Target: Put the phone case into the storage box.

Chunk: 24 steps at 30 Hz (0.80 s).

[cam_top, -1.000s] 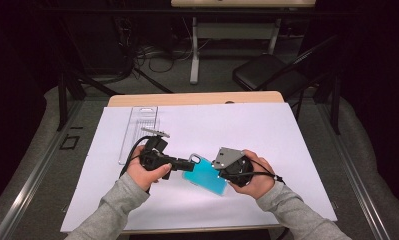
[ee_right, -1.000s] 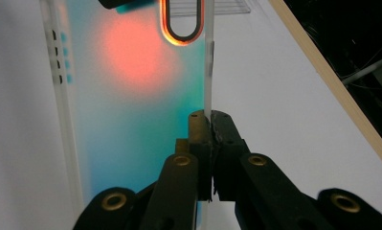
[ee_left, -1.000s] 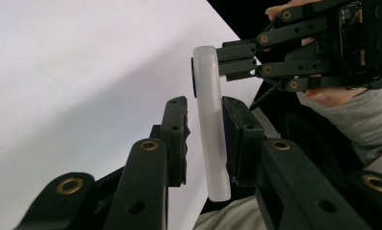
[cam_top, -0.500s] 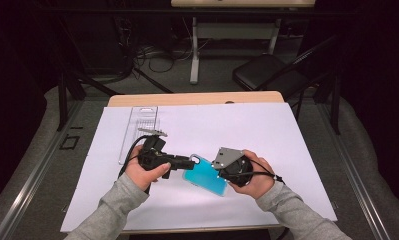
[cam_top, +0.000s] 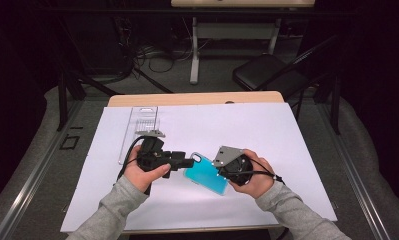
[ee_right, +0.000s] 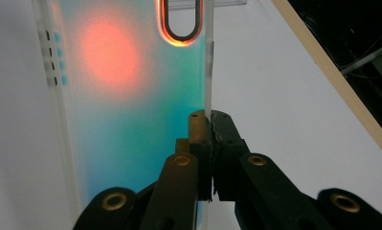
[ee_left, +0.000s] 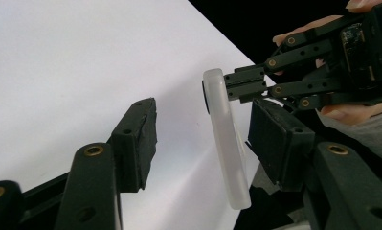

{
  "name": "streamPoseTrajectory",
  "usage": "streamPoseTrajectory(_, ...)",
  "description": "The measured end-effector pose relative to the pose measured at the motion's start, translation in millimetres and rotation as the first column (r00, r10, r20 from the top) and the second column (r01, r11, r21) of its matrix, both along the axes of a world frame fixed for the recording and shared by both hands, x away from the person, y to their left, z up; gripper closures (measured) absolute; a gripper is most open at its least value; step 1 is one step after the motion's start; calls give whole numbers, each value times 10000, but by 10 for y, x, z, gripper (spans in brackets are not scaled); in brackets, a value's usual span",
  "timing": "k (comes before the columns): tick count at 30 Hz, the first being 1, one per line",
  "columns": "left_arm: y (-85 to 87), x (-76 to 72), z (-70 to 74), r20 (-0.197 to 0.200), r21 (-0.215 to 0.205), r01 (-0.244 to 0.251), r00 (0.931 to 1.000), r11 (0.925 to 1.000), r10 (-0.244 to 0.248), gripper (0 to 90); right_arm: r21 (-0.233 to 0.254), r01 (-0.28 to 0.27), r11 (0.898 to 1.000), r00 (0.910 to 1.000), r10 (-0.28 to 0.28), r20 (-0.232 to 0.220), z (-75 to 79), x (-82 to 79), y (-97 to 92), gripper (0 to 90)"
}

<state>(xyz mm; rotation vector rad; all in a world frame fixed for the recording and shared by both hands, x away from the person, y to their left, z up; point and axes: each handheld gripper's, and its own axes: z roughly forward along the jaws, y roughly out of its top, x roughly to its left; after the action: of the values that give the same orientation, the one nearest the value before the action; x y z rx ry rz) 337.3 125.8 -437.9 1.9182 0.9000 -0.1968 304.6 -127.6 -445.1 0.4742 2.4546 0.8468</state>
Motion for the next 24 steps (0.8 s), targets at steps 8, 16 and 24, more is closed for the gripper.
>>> streamPoseTrajectory(8, 48, -31, -9, 410, -86, -300, 9987, 9995, 303, 414, -125, 246, 9996, 9997, -247, -69, -11, 39, -2, 888)
streamPoseTrajectory(16, 65, -74, -14, 880, -27, -577, 9944, 9983, 577, 392, -100, 629, 9980, 9978, -631, -220, -14, 62, 8, 888)
streamPoseTrajectory(24, 83, -101, -34, 1051, -123, -748, 9916, 9971, 756, 373, 65, 1010, 9949, 9944, -1007, -307, -7, 87, 18, 888)
